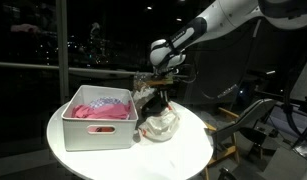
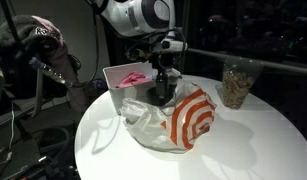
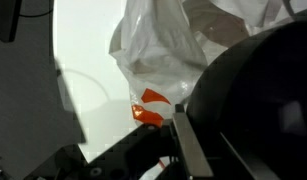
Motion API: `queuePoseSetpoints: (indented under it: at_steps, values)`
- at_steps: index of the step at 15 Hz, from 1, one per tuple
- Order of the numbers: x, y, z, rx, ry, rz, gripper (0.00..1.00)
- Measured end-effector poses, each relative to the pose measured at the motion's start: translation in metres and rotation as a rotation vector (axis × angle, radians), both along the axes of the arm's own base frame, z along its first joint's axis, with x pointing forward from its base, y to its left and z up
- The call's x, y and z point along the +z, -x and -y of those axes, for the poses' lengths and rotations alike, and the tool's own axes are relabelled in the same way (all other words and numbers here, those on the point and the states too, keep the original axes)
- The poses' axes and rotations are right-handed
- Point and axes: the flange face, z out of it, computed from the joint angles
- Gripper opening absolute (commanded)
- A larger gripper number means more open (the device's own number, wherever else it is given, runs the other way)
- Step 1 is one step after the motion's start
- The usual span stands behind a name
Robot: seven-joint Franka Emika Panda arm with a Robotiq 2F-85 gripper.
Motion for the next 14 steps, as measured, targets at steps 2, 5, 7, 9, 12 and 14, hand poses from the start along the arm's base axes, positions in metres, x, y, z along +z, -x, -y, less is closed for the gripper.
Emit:
queuePoseSetpoints:
  at_steps: [2, 5, 7, 9, 12, 14]
  values:
    - [-0.001, 0.005, 0.011, -0.027, 0.022, -0.042, 0.05]
    - [0.000, 0.011, 0.019, -0.049, 0.053, -0.094, 0.05]
    - [0.000, 0.013, 0.019, -0.054, 0.066, -0.119, 0.05]
    - [0.000, 0.014, 0.017, -0.051, 0.071, -0.129, 0.05]
    - [-0.003, 0.010, 0.011, -0.043, 0.071, -0.136, 0.07]
    - [-0.006, 0.002, 0.008, -0.039, 0.072, -0.135, 0.07]
